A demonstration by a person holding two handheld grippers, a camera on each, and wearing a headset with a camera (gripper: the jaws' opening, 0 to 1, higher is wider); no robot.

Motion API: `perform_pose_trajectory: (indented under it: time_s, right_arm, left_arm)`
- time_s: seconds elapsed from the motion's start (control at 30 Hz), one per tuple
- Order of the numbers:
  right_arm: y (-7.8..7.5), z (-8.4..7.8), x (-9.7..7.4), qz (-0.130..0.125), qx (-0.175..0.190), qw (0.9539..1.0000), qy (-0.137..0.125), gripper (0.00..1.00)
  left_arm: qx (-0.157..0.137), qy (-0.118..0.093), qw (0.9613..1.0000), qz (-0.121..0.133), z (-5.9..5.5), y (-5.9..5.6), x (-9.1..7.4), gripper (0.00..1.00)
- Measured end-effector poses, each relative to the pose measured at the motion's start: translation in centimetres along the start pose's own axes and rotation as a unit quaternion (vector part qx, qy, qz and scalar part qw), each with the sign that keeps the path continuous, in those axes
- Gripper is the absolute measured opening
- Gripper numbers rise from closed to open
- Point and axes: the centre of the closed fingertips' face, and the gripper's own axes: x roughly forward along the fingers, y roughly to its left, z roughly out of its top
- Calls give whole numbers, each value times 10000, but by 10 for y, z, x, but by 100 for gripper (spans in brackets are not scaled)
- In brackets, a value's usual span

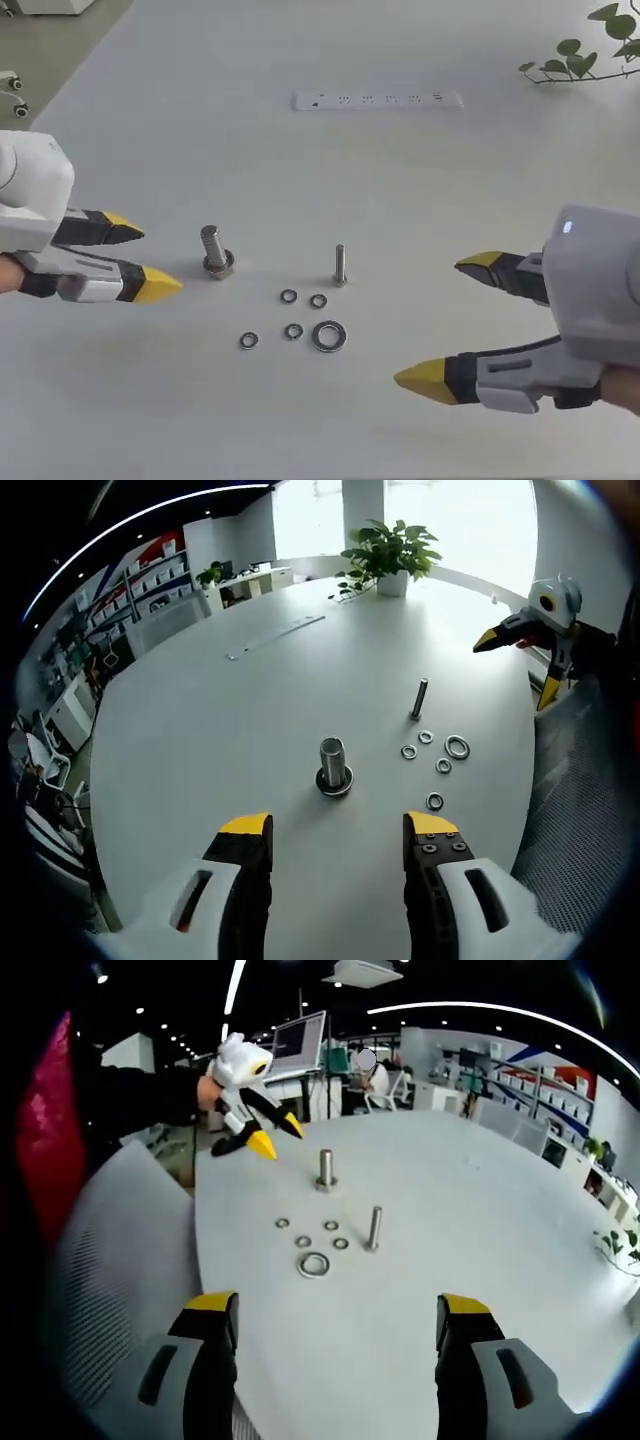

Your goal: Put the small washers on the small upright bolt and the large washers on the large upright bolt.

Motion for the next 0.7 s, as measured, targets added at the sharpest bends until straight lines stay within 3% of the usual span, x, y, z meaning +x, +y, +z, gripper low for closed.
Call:
perform_pose_trajectory:
  time_s: [0.37,0.7]
  right_arm:
    - [5,11,5,106,-201,9997,16,82]
    - [10,15,12,236,-357,9991,79,82]
  left_arm:
    - [-227,-578,9977,256,5,-13,-32,52]
    - [-412,-1081,9929,290,9,-39,-51,55]
